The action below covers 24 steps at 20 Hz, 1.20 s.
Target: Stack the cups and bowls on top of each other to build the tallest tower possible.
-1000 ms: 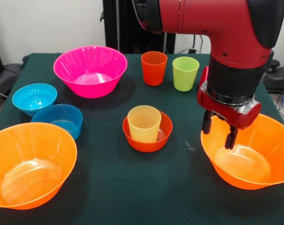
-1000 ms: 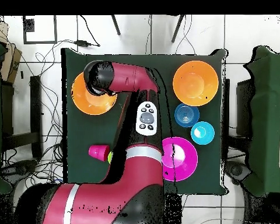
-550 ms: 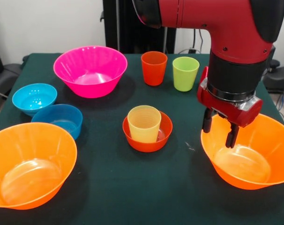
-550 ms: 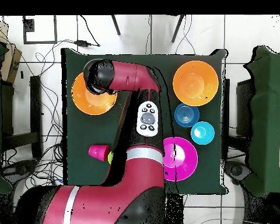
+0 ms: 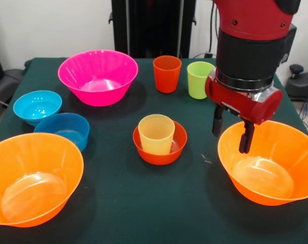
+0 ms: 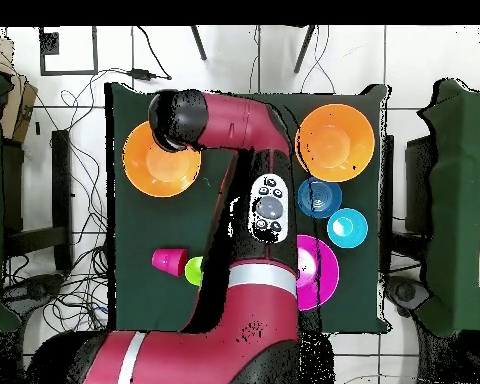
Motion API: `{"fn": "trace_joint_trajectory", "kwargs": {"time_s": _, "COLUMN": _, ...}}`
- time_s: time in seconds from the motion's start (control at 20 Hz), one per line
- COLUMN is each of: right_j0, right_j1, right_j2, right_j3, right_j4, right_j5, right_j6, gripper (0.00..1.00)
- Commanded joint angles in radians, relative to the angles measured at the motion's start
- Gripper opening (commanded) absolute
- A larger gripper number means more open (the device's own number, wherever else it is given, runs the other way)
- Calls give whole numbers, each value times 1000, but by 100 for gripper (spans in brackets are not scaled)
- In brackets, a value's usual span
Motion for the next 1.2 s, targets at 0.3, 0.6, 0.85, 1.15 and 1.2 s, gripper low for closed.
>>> {"fn": "trace_joint_trajectory", "kwargs": {"time_s": 0.3, "right_j0": -17, "right_j1": 3, "right_j2": 73, "right_j3": 105, "right_j4": -55, "right_j5": 6, "right_j6": -68, "gripper": 100}}
{"fn": "trace_joint_trajectory", "kwargs": {"time_s": 0.6, "right_j0": -7, "right_j1": 31, "right_j2": 84, "right_j3": 105, "right_j4": -69, "right_j5": -22, "right_j6": -80, "gripper": 100}}
{"fn": "trace_joint_trajectory", "kwargs": {"time_s": 0.85, "right_j0": -39, "right_j1": 48, "right_j2": 119, "right_j3": 101, "right_j4": -95, "right_j5": -18, "right_j6": -184, "gripper": 100}}
{"fn": "trace_joint_trajectory", "kwargs": {"time_s": 1.15, "right_j0": -78, "right_j1": 42, "right_j2": 160, "right_j3": 109, "right_j4": -140, "right_j5": 16, "right_j6": -299, "gripper": 100}}
{"fn": "trace_joint_trajectory", "kwargs": {"time_s": 1.2, "right_j0": -83, "right_j1": 42, "right_j2": 165, "right_j3": 113, "right_j4": -147, "right_j5": 14, "right_j6": -302, "gripper": 100}}
